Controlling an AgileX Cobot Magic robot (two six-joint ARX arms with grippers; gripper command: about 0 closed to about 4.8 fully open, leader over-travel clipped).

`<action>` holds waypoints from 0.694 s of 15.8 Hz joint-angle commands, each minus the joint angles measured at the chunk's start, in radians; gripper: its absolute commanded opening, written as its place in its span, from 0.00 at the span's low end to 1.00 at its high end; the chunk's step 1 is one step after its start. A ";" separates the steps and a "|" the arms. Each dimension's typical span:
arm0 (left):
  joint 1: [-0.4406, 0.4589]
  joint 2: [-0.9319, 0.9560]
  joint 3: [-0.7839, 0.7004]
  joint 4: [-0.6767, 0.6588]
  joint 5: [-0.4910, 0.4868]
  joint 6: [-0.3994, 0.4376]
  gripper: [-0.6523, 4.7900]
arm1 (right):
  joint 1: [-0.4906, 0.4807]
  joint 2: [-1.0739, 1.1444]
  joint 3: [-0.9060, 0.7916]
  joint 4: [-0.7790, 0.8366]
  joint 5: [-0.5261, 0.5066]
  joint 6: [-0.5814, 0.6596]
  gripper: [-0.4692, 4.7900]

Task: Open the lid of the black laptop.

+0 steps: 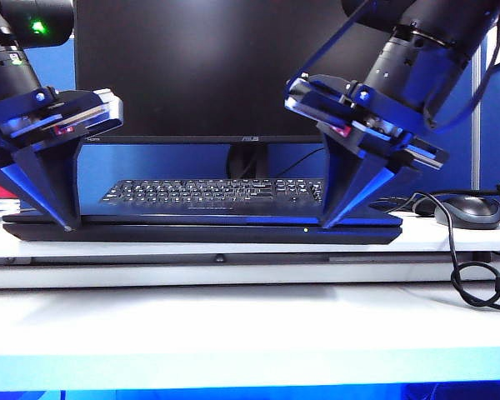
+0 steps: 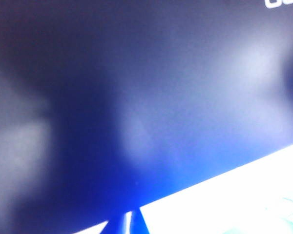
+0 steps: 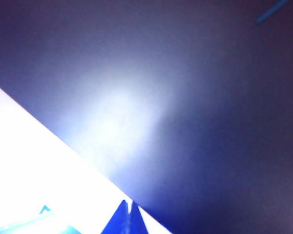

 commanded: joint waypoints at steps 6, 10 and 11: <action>0.002 -0.004 0.007 0.105 -0.062 -0.001 0.17 | 0.000 -0.004 0.006 0.070 0.016 0.013 0.09; 0.002 -0.004 0.007 0.137 -0.093 -0.005 0.17 | 0.000 -0.004 0.006 0.068 0.015 0.028 0.09; 0.002 -0.004 0.007 0.137 -0.085 -0.005 0.17 | 0.000 -0.004 0.006 0.066 0.014 0.028 0.09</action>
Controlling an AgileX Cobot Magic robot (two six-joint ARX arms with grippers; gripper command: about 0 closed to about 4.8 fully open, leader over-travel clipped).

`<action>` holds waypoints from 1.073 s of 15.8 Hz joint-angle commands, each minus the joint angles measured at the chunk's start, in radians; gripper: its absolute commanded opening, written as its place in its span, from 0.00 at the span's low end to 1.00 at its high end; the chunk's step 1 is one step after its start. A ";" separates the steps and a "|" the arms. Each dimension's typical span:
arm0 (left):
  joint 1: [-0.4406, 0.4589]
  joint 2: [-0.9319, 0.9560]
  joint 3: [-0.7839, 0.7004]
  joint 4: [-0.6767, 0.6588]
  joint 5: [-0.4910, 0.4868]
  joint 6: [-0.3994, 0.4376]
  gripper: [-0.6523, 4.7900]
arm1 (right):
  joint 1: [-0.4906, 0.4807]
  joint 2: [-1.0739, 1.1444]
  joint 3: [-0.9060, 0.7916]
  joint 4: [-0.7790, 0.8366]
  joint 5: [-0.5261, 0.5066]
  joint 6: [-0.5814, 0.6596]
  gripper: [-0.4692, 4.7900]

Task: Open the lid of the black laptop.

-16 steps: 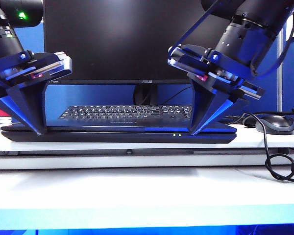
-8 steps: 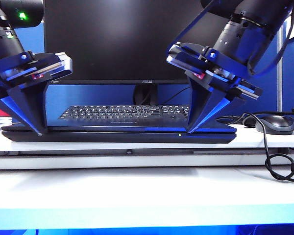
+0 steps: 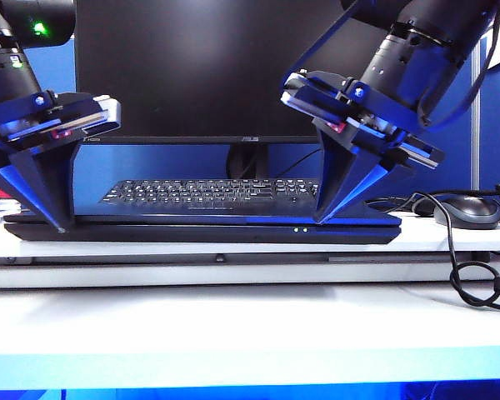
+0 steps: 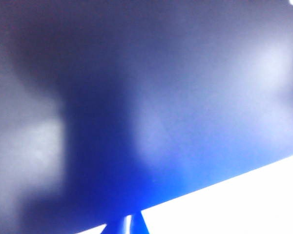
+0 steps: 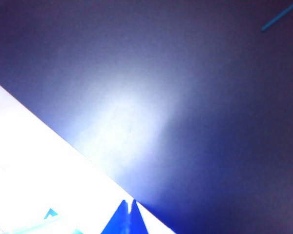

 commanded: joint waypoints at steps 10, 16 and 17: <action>-0.054 -0.030 0.008 0.156 -0.037 -0.003 0.16 | 0.002 -0.013 0.006 0.020 0.020 0.008 0.09; -0.084 -0.355 0.008 0.180 0.011 -0.041 0.16 | 0.045 -0.301 0.006 0.038 -0.022 -0.008 0.09; -0.084 -0.436 0.008 0.180 0.004 -0.039 0.16 | 0.050 -0.371 0.006 0.048 -0.012 -0.011 0.09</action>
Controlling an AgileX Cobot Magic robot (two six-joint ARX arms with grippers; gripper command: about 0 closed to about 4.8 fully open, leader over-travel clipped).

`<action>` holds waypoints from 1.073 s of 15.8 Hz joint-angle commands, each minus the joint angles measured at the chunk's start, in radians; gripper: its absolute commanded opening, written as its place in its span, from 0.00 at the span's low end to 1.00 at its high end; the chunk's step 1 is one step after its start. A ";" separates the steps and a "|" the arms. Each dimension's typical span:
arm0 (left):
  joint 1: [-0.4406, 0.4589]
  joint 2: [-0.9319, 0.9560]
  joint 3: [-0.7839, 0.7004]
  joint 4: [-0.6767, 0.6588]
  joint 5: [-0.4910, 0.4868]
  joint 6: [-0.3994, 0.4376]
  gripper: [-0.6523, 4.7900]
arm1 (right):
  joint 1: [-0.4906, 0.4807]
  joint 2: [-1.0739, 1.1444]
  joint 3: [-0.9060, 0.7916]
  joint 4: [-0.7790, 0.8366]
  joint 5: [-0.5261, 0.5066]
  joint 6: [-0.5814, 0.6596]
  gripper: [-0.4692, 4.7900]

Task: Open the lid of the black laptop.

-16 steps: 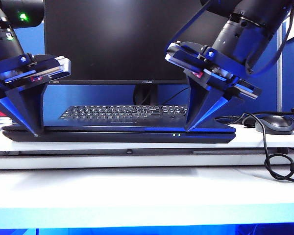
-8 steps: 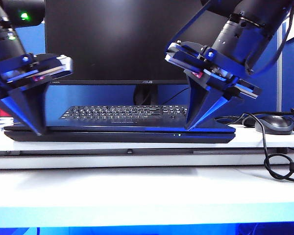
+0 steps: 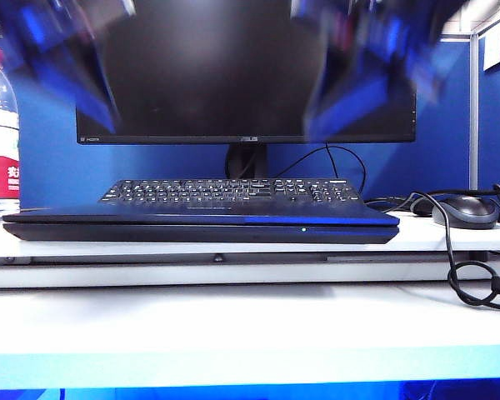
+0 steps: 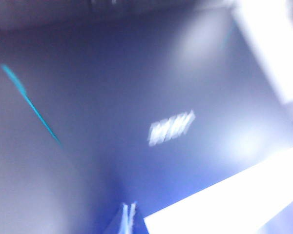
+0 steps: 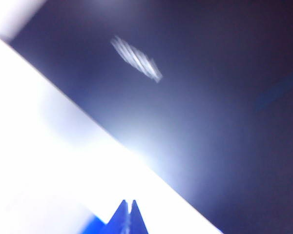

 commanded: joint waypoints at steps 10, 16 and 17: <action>0.000 -0.628 -0.470 0.217 -0.072 -0.213 0.16 | 0.121 -0.422 -0.428 0.323 0.234 0.064 0.09; 0.000 -0.575 -0.698 0.453 -0.126 -0.307 0.16 | 0.120 -0.419 -0.596 0.555 0.367 0.119 0.09; 0.000 -0.537 -0.699 0.454 -0.125 -0.305 0.16 | 0.119 -0.404 -0.596 0.555 0.367 0.119 0.09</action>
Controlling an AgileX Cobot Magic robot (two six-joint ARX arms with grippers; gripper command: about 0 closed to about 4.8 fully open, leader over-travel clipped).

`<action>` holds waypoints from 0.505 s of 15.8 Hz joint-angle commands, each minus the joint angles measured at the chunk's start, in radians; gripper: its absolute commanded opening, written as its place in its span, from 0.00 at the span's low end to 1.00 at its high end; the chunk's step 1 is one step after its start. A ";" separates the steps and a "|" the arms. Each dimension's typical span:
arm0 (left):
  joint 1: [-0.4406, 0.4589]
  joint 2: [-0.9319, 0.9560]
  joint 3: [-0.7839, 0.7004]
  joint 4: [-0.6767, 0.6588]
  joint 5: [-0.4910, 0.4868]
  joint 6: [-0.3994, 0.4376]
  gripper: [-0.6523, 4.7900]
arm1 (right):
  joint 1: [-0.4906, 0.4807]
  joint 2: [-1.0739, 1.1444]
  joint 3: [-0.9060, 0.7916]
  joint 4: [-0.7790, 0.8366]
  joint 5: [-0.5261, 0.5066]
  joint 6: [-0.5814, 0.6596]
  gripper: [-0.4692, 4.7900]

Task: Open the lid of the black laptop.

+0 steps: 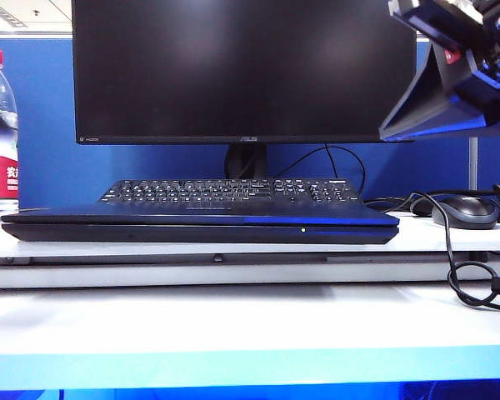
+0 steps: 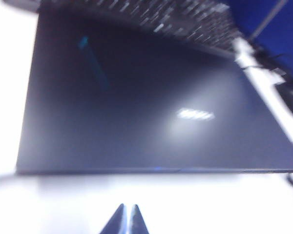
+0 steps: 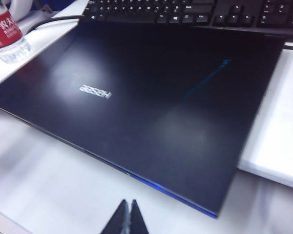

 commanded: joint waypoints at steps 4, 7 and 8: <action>0.000 0.255 0.002 0.156 0.013 0.005 0.16 | 0.003 0.121 0.005 0.050 -0.003 0.035 0.09; 0.001 0.425 0.002 0.304 0.018 0.012 0.16 | 0.000 0.165 0.005 0.077 0.003 0.032 0.09; 0.000 0.451 0.002 0.332 0.025 0.011 0.16 | 0.000 0.167 0.005 0.080 0.003 0.032 0.09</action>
